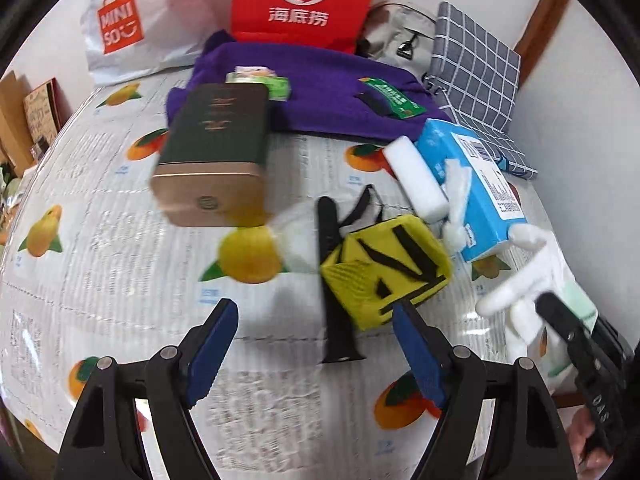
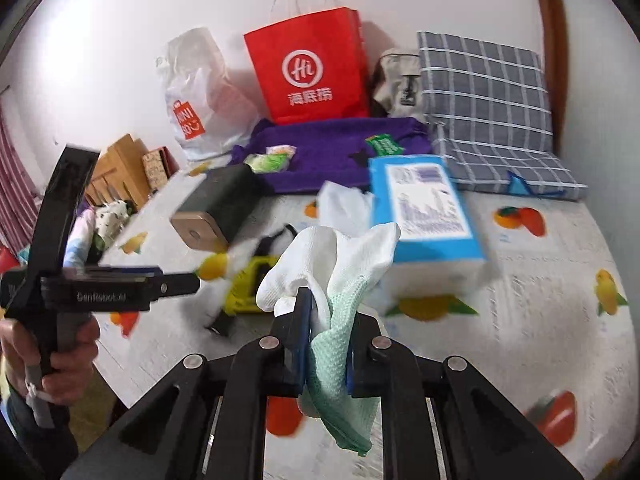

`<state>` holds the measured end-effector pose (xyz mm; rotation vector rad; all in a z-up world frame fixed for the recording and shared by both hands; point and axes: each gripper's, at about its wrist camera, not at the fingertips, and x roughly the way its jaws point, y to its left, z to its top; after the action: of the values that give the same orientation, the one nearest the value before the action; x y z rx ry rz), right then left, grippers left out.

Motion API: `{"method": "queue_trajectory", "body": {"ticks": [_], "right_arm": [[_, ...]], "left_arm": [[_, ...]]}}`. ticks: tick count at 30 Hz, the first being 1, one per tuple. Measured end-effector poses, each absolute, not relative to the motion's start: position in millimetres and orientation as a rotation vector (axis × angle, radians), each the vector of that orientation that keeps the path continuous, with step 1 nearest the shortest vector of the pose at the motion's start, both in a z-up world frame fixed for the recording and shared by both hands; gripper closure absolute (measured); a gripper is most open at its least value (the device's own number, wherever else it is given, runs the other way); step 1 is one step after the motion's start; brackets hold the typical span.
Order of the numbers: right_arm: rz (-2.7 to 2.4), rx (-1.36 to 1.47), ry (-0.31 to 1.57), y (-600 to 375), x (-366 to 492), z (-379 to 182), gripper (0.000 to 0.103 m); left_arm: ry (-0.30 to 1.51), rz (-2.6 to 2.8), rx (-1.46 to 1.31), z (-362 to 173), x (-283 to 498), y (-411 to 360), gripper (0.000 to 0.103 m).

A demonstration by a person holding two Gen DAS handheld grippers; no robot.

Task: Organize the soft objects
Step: 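Grasp the yellow mesh pouch with the left tool while the right tool holds the glove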

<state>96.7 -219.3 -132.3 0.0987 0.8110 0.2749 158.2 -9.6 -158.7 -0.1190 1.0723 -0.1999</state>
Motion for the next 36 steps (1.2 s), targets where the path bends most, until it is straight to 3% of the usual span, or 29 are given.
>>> {"method": "queue_trajectory", "body": {"ticks": [4,11,18,23,36], "right_arm": [[0.215,0.104,0.831,-241,87,-149,0.089],[0.137,0.124,0.904,-265,91,-188,0.089],[0.149,0.138,0.899,-267,93,-201,0.087],[0.148,0.149,0.883,-268,95,-203,0.085],[0.134,0.154,0.889,-266,97,-204,0.084]], "left_arm": [[1.05,-0.218,-0.089,-162,161,-29,0.027],[1.077,-0.156,-0.048,-180,184,-51,0.038],[1.063,-0.143,-0.061,-194,186,-51,0.065],[1.053,-0.184,-0.123,-190,188,-40,0.072],[1.021,-0.21,-0.221,-168,171,0,0.074]]}}
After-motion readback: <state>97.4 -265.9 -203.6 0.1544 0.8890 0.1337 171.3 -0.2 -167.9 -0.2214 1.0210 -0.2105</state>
